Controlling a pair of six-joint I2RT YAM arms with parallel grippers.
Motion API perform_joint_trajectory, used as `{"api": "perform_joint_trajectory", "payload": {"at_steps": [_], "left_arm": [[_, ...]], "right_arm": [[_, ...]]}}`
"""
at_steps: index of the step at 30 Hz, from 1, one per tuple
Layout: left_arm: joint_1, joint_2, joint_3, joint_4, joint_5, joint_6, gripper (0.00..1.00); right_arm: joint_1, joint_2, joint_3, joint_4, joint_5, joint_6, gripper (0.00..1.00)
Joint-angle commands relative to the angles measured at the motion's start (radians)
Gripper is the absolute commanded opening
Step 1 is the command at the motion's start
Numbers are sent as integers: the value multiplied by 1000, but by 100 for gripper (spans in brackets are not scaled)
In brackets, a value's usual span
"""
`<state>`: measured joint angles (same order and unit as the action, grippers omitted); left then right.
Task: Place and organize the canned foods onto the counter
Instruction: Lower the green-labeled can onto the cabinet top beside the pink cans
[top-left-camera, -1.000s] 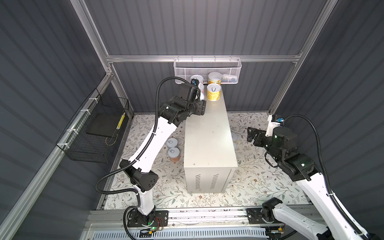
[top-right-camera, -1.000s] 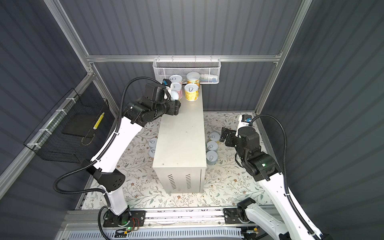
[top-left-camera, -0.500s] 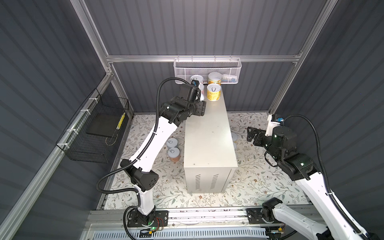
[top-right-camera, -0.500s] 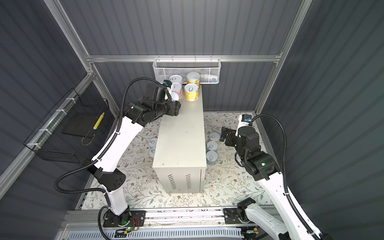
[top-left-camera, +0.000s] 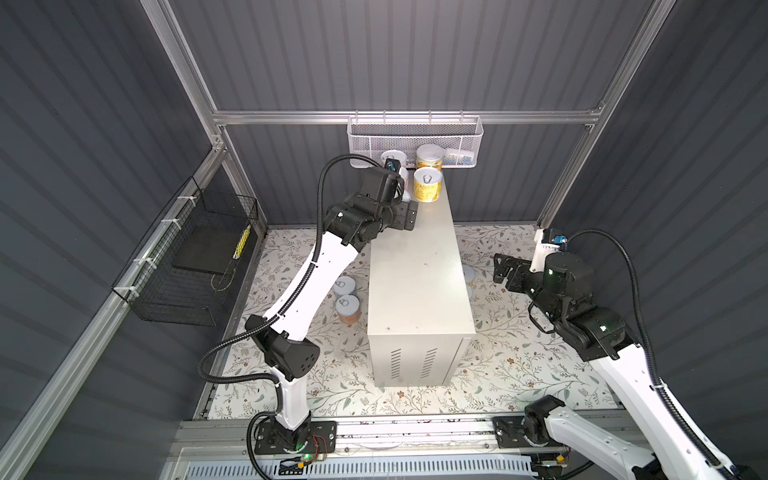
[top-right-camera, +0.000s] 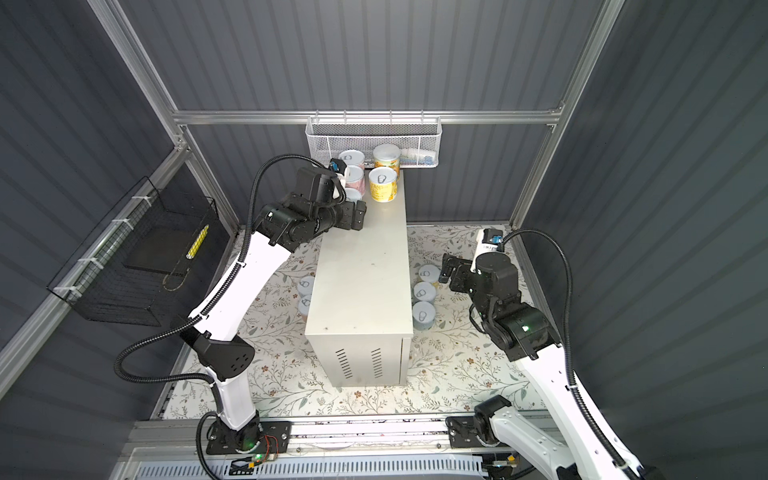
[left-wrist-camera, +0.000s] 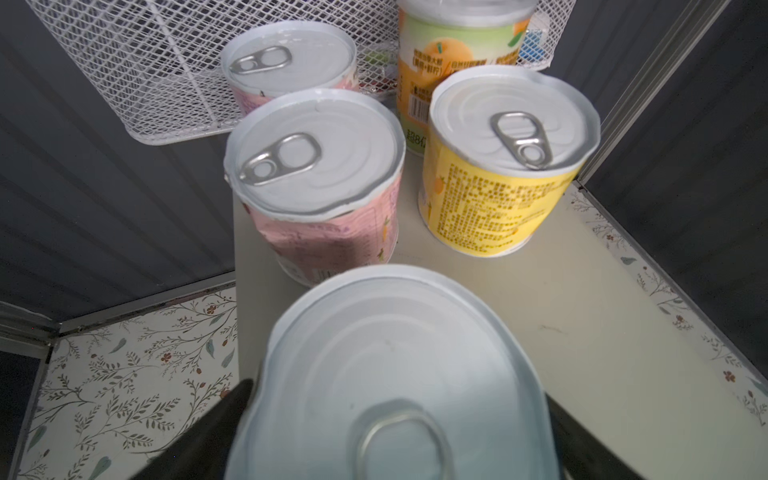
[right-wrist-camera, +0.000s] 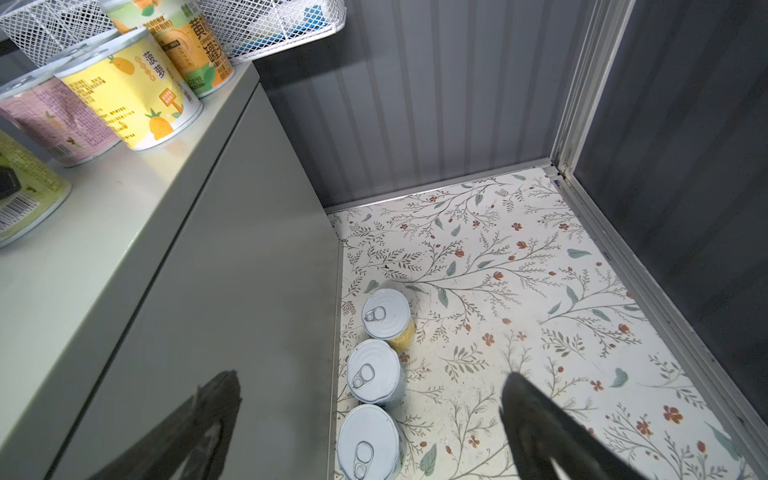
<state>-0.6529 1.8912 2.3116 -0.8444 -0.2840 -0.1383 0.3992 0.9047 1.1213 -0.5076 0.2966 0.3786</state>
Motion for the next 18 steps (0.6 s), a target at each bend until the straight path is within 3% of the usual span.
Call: {"api": "perform_joint_trajectory", "payload": {"at_steps": [1, 10, 18], "left_arm": [[-1, -28, 10, 24, -7, 8, 99], [-1, -202, -249, 129, 22, -23, 97], [-2, -234, -336, 168, 38, -21, 80]], "right_arm": [[-7, 0, -14, 23, -15, 8, 99], [-7, -8, -31, 31, -42, 23, 99], [-7, 22, -22, 42, -63, 26, 99]]}}
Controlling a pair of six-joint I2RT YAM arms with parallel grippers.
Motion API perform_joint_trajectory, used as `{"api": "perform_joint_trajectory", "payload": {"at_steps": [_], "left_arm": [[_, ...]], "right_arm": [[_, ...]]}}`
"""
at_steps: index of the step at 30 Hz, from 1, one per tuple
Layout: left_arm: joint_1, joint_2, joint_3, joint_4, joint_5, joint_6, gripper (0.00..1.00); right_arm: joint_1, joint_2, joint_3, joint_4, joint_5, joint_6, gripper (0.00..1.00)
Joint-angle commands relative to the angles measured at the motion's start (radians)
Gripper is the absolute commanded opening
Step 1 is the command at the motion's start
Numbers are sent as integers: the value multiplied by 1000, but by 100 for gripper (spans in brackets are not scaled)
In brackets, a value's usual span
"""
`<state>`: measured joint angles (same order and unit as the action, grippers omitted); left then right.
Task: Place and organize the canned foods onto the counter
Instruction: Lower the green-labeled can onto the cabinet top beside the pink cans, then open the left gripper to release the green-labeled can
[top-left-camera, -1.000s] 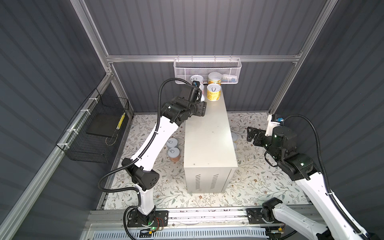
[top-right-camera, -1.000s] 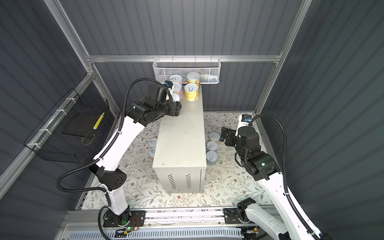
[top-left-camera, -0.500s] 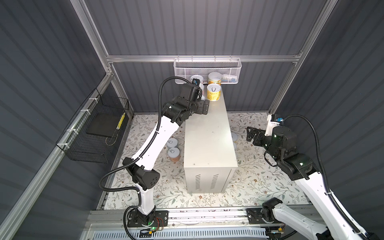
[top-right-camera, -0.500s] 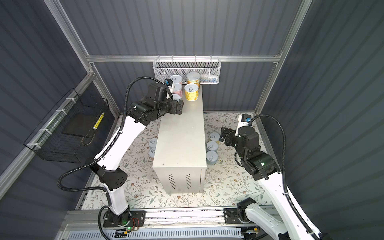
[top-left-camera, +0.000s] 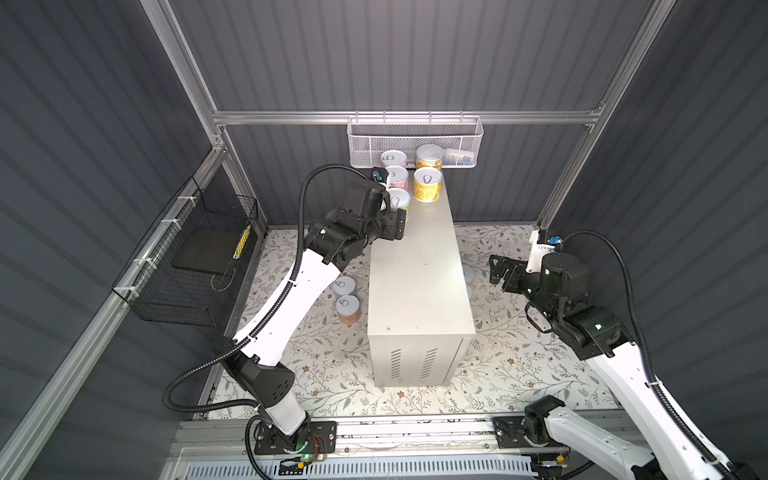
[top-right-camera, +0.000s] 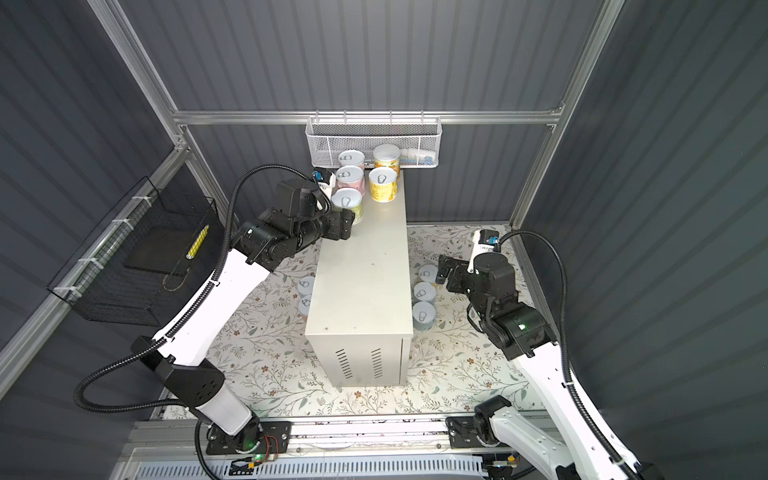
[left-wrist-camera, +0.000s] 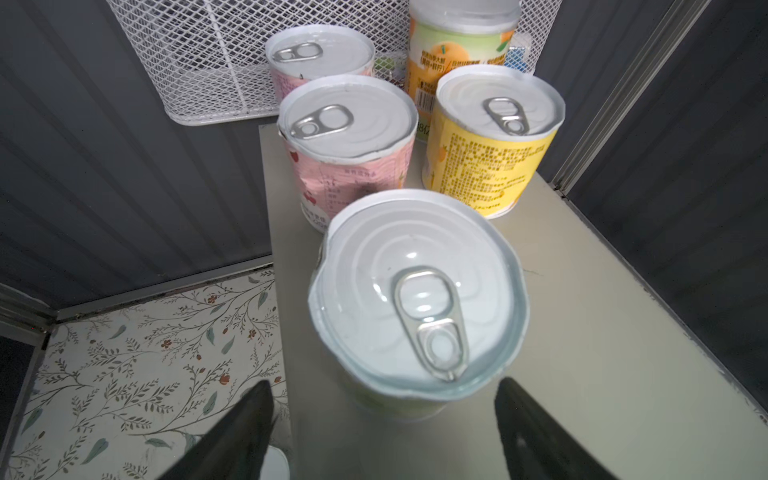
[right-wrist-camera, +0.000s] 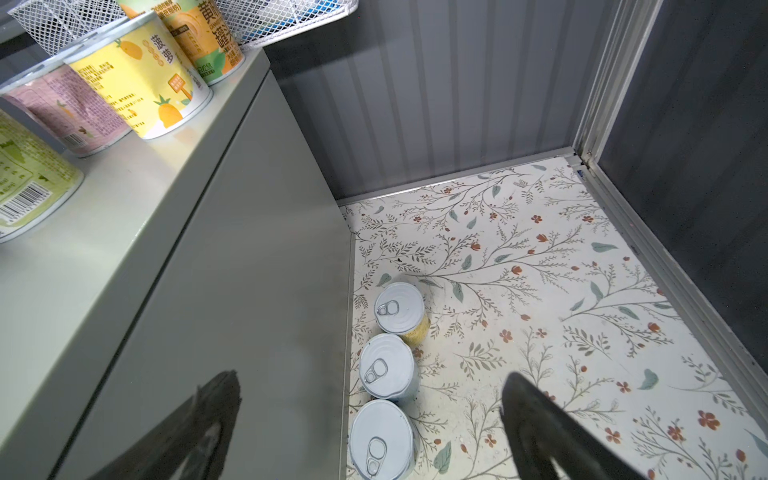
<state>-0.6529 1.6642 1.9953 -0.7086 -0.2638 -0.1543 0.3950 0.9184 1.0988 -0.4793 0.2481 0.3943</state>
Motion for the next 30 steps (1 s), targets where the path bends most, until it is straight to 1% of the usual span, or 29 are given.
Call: {"api": "perform_joint_trajectory", "payload": {"at_steps": [1, 7, 14, 21, 30], "left_arm": [[-1, -6, -23, 37, 13, -1, 78], [0, 12, -23, 52, -3, 9, 73], [0, 34, -30, 78, -9, 12, 73], [1, 45, -23, 77, -45, 13, 72], [3, 72, -5, 82, -42, 25, 75]], "right_arm": [[-2, 10, 1, 13, -15, 10, 99], [-2, 8, -1, 12, -10, 14, 99], [-2, 19, -5, 17, -21, 17, 99], [-2, 22, -11, 22, -24, 15, 99], [-3, 26, -25, 31, -40, 22, 99]]}}
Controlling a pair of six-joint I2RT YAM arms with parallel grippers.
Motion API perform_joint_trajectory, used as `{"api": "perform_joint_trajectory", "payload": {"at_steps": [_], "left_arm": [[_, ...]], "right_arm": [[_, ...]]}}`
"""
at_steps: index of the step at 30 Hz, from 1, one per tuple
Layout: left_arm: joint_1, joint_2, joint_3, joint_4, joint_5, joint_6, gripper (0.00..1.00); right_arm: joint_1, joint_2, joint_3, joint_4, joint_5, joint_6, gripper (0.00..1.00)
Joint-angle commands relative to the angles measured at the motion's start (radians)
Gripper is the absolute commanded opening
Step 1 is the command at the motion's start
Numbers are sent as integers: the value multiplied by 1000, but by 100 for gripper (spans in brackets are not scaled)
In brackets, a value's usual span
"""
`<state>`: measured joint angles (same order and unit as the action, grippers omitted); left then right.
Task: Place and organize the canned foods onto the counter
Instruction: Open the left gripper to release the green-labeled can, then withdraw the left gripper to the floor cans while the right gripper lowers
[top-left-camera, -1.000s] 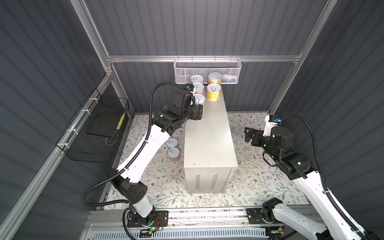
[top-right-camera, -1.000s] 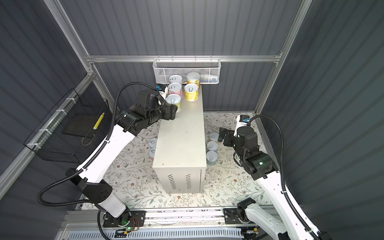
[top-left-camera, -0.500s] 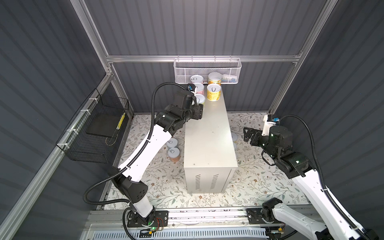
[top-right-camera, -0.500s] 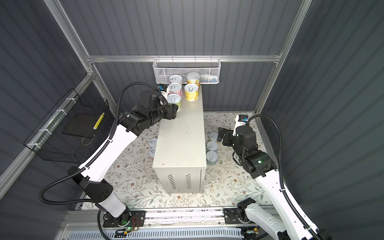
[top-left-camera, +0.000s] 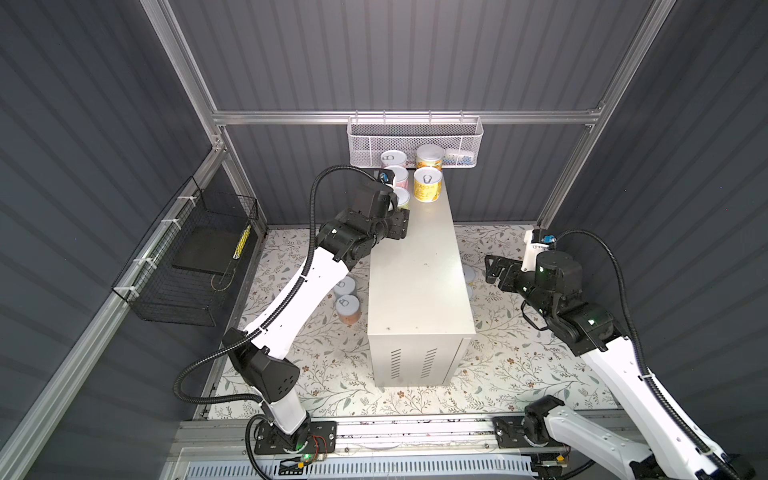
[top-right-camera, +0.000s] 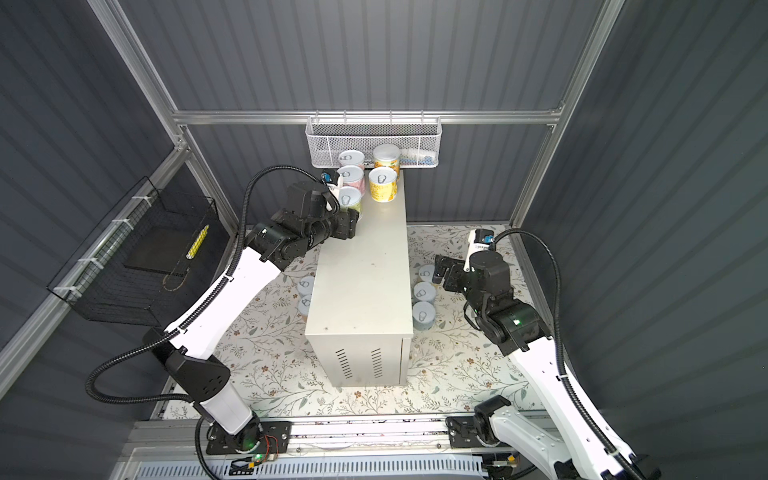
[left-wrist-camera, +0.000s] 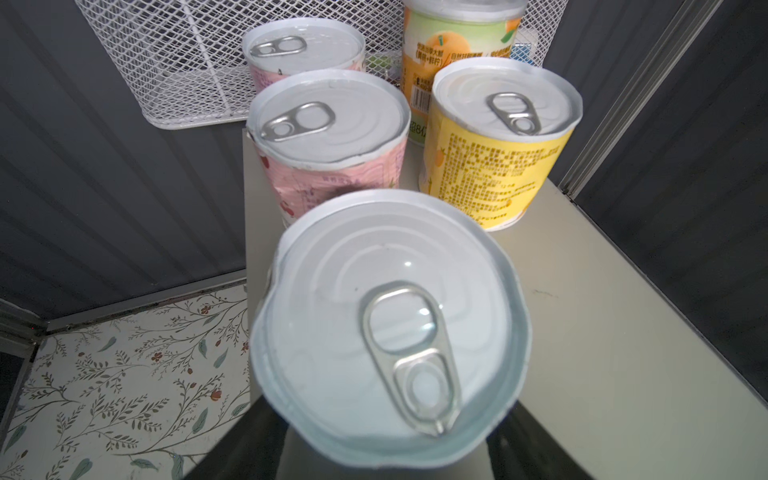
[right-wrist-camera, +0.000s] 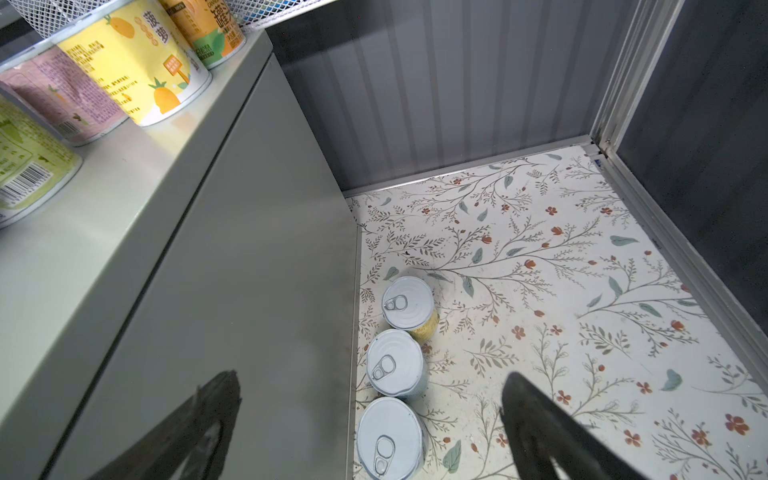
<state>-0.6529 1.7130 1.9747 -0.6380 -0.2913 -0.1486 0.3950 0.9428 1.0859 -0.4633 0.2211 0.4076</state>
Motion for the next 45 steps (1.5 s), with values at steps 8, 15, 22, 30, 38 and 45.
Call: {"api": "perform_joint_trajectory", "payload": {"at_steps": [8, 15, 22, 30, 38, 45], "left_arm": [[3, 27, 11, 15, -1, 25, 85], [2, -115, -105, 8, 30, 61, 100], [2, -290, -242, -28, -30, 54, 100], [27, -463, -401, -12, -178, 4, 100], [328, -678, -846, 178, 121, -228, 100], [332, -683, -1086, 317, 159, -301, 99]], "right_arm": [[-2, 9, -33, 6, -23, 23, 99], [-4, 6, -70, -43, 1, 30, 99], [-11, -24, -116, -54, 6, 48, 99], [-15, -11, -153, -70, 11, 66, 99], [-17, 44, -206, -48, -39, 130, 99], [-16, 160, -260, -5, -103, 162, 99]]}}
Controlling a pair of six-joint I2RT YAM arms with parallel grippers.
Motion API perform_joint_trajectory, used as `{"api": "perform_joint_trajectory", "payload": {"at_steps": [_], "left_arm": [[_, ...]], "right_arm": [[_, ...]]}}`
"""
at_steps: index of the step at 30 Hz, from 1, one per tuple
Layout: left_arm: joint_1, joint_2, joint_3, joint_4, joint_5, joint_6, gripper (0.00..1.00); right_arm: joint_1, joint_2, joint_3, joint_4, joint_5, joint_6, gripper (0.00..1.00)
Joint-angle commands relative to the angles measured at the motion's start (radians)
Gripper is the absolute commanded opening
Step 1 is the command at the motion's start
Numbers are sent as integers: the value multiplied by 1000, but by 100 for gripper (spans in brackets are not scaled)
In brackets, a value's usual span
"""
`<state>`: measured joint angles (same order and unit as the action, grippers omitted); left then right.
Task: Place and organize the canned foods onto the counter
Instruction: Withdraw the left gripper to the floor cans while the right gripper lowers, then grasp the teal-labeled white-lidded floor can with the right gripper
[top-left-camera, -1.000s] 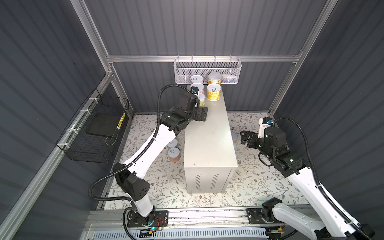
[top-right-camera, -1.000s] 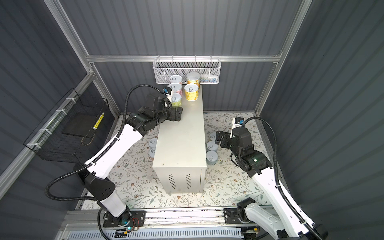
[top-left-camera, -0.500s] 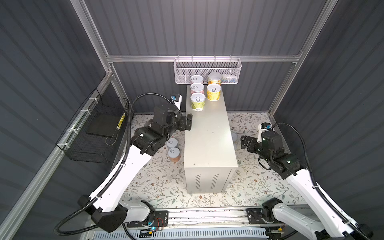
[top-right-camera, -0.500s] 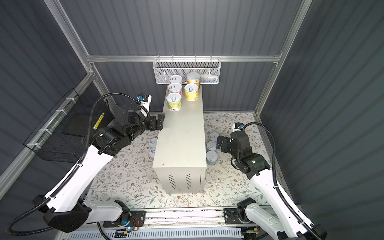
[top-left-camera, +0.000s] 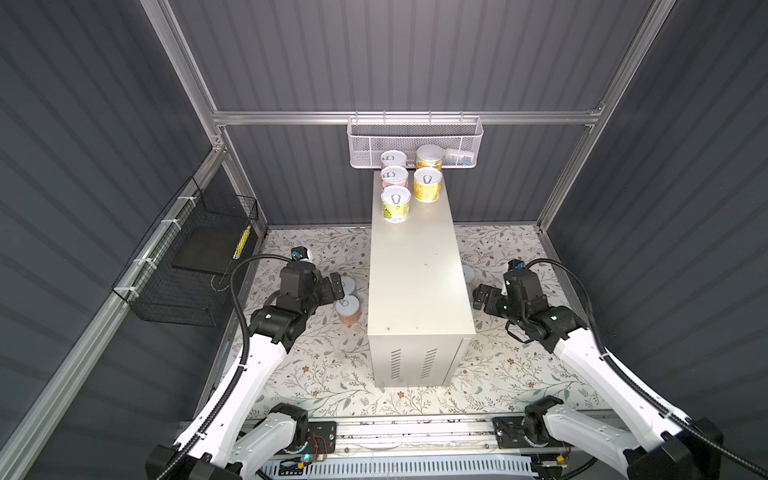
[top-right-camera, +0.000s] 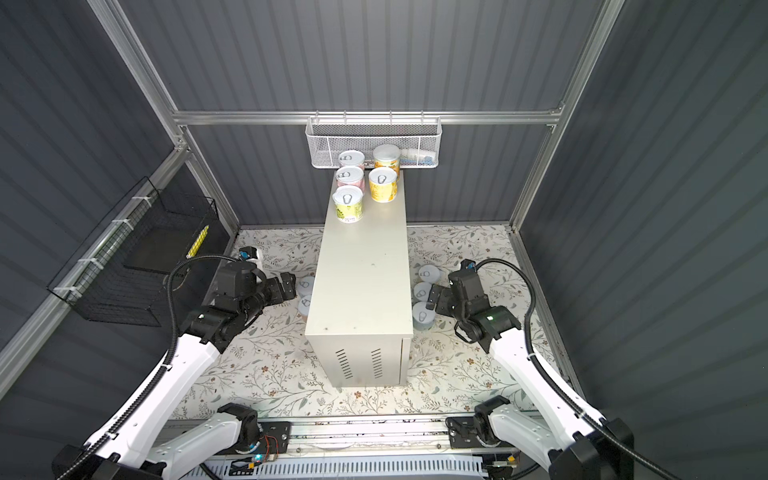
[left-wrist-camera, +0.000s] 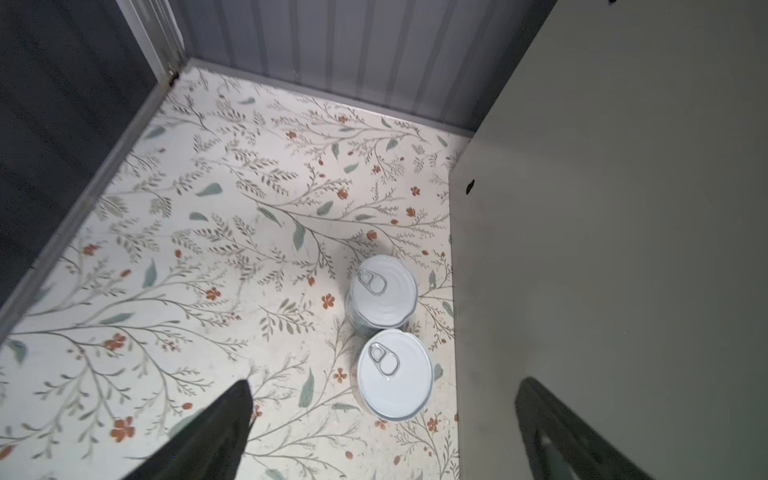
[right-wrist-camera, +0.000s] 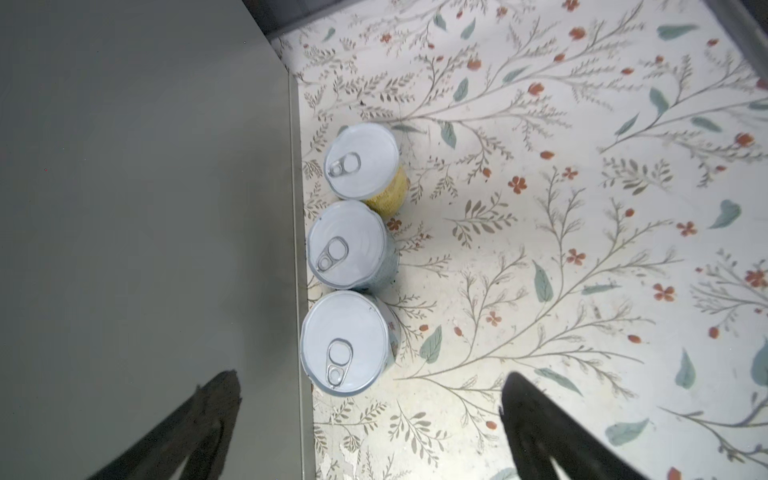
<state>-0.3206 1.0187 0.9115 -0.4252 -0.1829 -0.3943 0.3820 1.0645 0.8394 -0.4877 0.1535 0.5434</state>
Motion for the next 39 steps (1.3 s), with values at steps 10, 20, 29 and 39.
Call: {"api": "perform_joint_trajectory", "payload": {"at_steps": [10, 20, 29, 39], "left_arm": [[0, 88, -31, 114, 69, -29, 99], [0, 104, -34, 143, 91, -18, 99], [0, 96, -47, 153, 91, -14, 99], [0, 95, -56, 161, 79, -17, 99]], "right_arm": [[20, 193, -63, 146, -105, 72, 99], [44, 275, -85, 231, -109, 86, 99], [63, 338, -72, 258, -89, 71, 99], [74, 470, -33, 267, -24, 51, 91]]}}
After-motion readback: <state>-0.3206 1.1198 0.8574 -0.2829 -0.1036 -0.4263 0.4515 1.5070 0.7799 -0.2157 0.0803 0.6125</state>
